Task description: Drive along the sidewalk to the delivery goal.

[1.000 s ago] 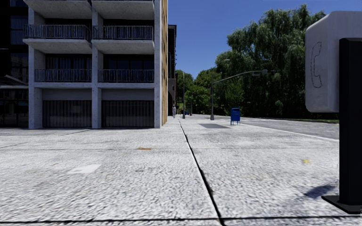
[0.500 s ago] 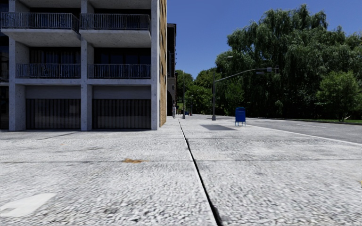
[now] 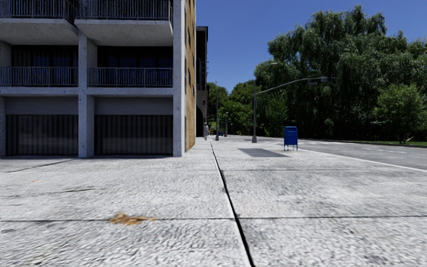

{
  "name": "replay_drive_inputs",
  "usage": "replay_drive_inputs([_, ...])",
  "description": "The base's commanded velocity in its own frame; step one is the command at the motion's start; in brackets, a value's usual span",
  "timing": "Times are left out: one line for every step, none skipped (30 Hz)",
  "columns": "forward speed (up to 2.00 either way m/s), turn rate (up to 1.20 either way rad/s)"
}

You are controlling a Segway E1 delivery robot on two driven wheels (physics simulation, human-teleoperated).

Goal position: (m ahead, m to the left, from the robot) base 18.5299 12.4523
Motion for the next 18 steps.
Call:
replay_drive_inputs([2.0,0.0])
replay_drive_inputs([2.0,0.0])
replay_drive_inputs([2.0,0.0])
replay_drive_inputs([2.0,0.0])
replay_drive_inputs([2.0,0.0])
replay_drive_inputs([2.0,0.0])
replay_drive_inputs([2.0,0.0])
replay_drive_inputs([2.0,0.0])
replay_drive_inputs([2.0,0.0])
replay_drive_inputs([2.0,0.0])
replay_drive_inputs([2.0,0.0])
replay_drive_inputs([2.0,0.0])
replay_drive_inputs([2.0,0.0])
replay_drive_inputs([2.0,0.0])
replay_drive_inputs([2.0,0.0])
replay_drive_inputs([2.0,0.0])
replay_drive_inputs([2.0,0.0])
replay_drive_inputs([2.0,0.0])
